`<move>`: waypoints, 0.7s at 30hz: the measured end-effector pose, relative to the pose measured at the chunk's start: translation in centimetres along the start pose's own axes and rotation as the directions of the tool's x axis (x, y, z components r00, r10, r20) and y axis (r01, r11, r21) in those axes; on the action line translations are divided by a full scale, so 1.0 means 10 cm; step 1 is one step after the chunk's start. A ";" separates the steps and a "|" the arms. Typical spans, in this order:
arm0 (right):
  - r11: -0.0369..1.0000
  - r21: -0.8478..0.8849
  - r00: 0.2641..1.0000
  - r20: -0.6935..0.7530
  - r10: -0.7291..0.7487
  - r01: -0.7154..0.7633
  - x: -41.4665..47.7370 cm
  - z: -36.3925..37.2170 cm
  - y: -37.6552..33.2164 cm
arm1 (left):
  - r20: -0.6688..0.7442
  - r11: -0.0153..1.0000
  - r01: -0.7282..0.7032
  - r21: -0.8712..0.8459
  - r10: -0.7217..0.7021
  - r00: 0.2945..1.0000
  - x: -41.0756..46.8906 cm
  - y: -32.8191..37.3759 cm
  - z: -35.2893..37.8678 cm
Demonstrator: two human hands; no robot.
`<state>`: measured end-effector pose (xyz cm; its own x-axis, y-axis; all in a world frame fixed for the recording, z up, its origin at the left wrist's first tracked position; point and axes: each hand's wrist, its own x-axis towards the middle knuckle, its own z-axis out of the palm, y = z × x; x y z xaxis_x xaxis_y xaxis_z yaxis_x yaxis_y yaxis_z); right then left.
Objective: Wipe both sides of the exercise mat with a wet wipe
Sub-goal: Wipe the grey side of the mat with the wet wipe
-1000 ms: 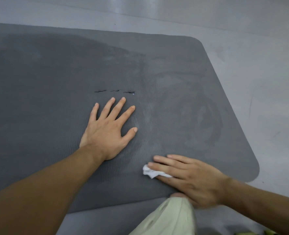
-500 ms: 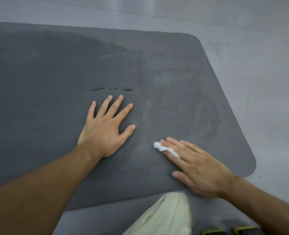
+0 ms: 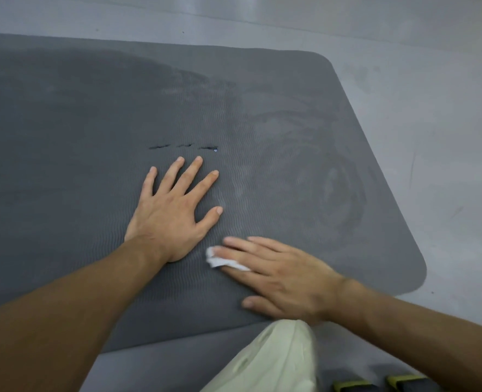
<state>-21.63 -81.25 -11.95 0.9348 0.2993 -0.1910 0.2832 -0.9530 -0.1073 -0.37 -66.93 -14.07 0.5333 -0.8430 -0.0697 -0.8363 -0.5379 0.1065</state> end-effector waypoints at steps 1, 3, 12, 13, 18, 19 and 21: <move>0.999 -0.014 0.999 -0.011 -0.033 0.033 0.16 0.02 -0.07 | -0.003 1.000 -0.002 0.004 0.002 1.000 0.00 0.00 0.00; 0.999 -0.017 0.999 -0.021 -0.036 0.035 0.33 0.03 -0.13 | -0.002 1.000 -0.009 0.004 0.009 1.000 0.00 -0.01 0.00; 0.958 -0.008 0.957 0.043 0.288 -0.288 -0.79 -0.02 0.55 | -0.007 1.000 -0.017 -0.015 0.017 1.000 -0.01 -0.03 0.00; 0.930 -0.009 0.929 0.049 0.367 -0.367 -1.03 -0.02 0.66 | -0.007 1.000 -0.024 -0.015 0.024 1.000 0.00 -0.02 -0.01; 0.771 0.016 0.770 0.056 0.635 -0.637 -1.76 0.01 0.82 | 0.011 0.999 -0.043 -0.003 0.043 0.999 -0.03 -0.01 -0.02; 0.755 0.041 0.756 0.046 0.653 -0.654 -1.73 0.04 0.77 | 0.020 0.999 -0.049 0.001 0.049 0.999 -0.03 -0.01 -0.02; 0.750 0.091 0.754 0.018 0.657 -0.656 -1.53 0.09 0.59 | 0.045 0.998 -0.063 0.004 0.062 0.997 -0.02 -0.01 -0.04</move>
<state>-34.43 -91.44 -10.54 0.8868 -0.3998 -0.2316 -0.4201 -0.9064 -0.0439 -0.37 -66.74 -13.67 0.4739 -0.8740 -0.1077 -0.8684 -0.4841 0.1071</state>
